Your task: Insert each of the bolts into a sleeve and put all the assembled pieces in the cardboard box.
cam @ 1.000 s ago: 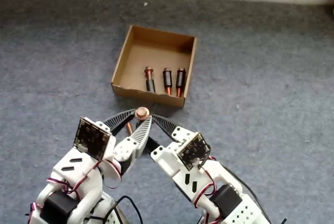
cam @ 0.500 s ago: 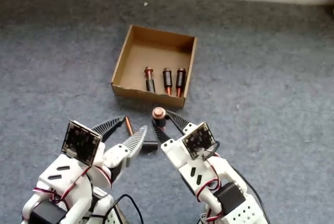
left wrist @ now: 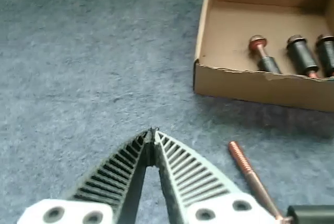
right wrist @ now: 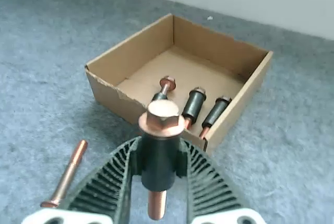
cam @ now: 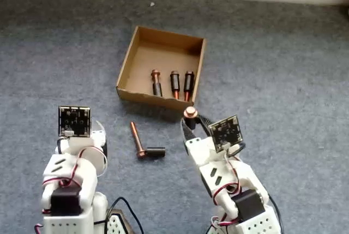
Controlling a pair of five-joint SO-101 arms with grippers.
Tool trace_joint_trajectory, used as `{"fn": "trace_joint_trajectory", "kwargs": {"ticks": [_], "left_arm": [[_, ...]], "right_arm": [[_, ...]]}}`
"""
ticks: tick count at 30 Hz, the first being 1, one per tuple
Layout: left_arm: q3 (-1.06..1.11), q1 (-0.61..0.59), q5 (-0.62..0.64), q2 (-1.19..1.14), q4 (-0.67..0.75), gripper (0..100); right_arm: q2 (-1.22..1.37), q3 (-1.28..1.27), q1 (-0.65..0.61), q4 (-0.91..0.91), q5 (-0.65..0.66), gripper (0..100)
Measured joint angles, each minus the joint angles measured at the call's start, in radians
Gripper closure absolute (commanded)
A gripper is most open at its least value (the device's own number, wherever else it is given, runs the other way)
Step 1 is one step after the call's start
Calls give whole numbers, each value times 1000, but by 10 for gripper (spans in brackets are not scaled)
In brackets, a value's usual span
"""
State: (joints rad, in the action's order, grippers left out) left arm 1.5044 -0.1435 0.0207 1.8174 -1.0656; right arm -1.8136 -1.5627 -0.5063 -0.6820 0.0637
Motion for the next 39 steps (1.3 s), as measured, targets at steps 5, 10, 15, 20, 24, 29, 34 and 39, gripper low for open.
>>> {"fn": "trace_joint_trajectory", "kwargs": {"ticks": [5, 10, 15, 20, 24, 29, 34, 39], "left_arm": [[149, -48, -11, 0, 124, 994], [166, -49, -11, 0, 167, 993], [167, -48, -11, 0, 170, 993], [167, -48, -11, 0, 170, 993], [169, -48, -11, 0, 170, 993], [169, -48, -11, 0, 170, 993], [169, -48, -11, 0, 170, 993], [169, -48, -11, 0, 170, 993]], "right_arm": [[78, 101, 2, 51, 41, 994], [333, 201, 2, 229, 49, 994], [695, 322, 2, 457, 49, 994], [1080, 440, 2, 684, 49, 994], [1349, 528, 2, 841, 49, 994], [1625, 632, 2, 961, 49, 994], [1823, 727, 2, 984, 49, 988], [1921, 761, 2, 984, 49, 885]]}}
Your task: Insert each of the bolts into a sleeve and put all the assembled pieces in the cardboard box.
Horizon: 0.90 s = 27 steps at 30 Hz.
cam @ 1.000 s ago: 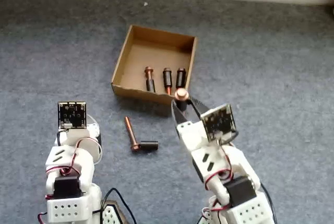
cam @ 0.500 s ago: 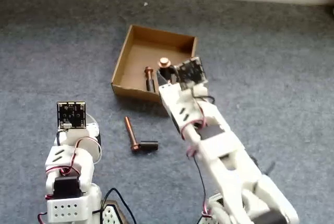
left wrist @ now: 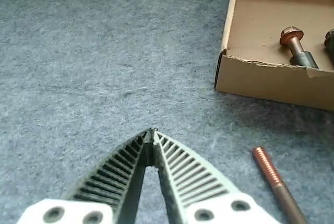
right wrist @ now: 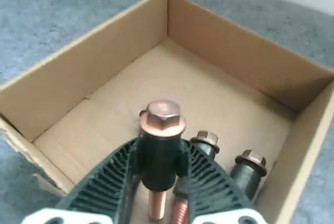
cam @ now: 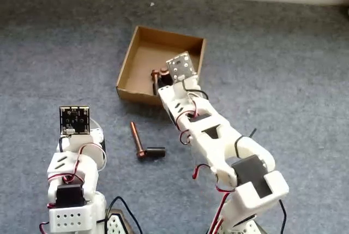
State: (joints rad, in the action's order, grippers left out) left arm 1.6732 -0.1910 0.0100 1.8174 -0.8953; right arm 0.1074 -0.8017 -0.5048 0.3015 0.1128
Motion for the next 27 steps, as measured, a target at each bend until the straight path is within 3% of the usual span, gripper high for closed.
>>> {"fn": "trace_joint_trajectory", "kwargs": {"ticks": [3, 10, 21, 27], "left_arm": [[0, 0, 0, 0, 0, 993], [0, 0, -6, 0, 3, 993], [2, 0, -6, 0, 3, 993], [2, 0, -6, 0, 3, 993]], "right_arm": [[9, 3, 0, 2, 0, 829], [-6, 38, 0, -89, 0, 829], [-394, 40, 0, -663, 3, 829], [-442, 120, -38, -994, 6, 827]]}}
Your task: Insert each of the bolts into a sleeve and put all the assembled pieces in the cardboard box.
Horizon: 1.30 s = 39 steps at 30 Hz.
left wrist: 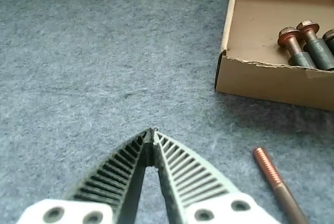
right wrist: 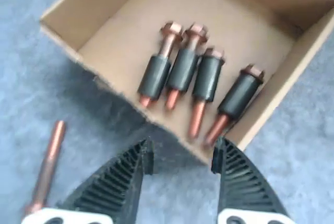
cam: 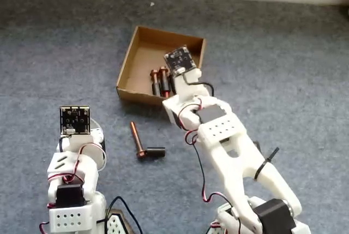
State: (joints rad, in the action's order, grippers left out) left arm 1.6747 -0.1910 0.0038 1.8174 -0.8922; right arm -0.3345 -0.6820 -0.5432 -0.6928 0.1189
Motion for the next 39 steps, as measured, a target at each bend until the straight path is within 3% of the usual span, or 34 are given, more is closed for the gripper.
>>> {"fn": "trace_joint_trajectory", "kwargs": {"ticks": [5, 9, 20, 33, 39], "left_arm": [[2, -60, 0, 0, 15, 993], [2, -124, 0, 0, 54, 993], [2, -138, 0, 0, 60, 993], [2, -138, 0, 0, 60, 993], [2, -138, 0, 0, 60, 993]], "right_arm": [[80, 147, -81, -311, 57, 827], [180, 218, -160, -456, 144, 827], [315, 229, -318, -470, 281, 827], [509, 259, -325, -358, 387, 833], [542, 287, -267, -351, 390, 997]]}}
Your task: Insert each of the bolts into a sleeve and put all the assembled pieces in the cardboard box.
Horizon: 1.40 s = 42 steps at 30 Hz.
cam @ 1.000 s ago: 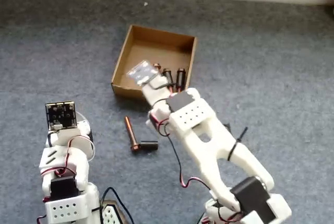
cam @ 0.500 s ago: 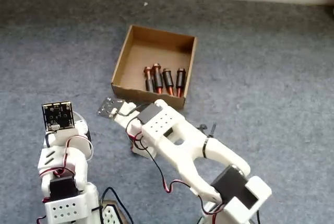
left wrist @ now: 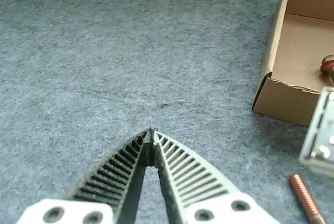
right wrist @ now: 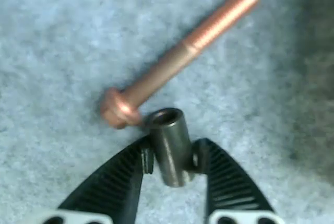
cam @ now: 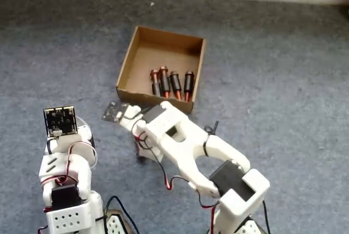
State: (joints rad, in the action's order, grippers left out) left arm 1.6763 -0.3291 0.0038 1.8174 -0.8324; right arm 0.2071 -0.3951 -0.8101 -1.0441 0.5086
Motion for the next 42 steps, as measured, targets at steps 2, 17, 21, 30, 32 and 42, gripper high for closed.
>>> {"fn": "trace_joint_trajectory", "kwargs": {"ticks": [2, 17, 21, 30, 32, 42], "left_arm": [[0, 0, 0, 0, 0, 993], [0, 0, 0, 0, 0, 993], [0, 0, 0, 0, 0, 993], [0, 0, -28, 0, 0, 992], [0, 0, -92, 0, 0, 992], [-78, 60, -322, 0, -157, 992]], "right_arm": [[3, 2, 21, 6, 0, 991], [-350, -107, 71, -95, -109, 993], [-509, -187, 124, -107, -183, 993], [-763, -384, 307, -109, -333, 993], [-804, -423, 353, -109, -350, 993], [-868, -677, 471, 152, -440, 993]]}}
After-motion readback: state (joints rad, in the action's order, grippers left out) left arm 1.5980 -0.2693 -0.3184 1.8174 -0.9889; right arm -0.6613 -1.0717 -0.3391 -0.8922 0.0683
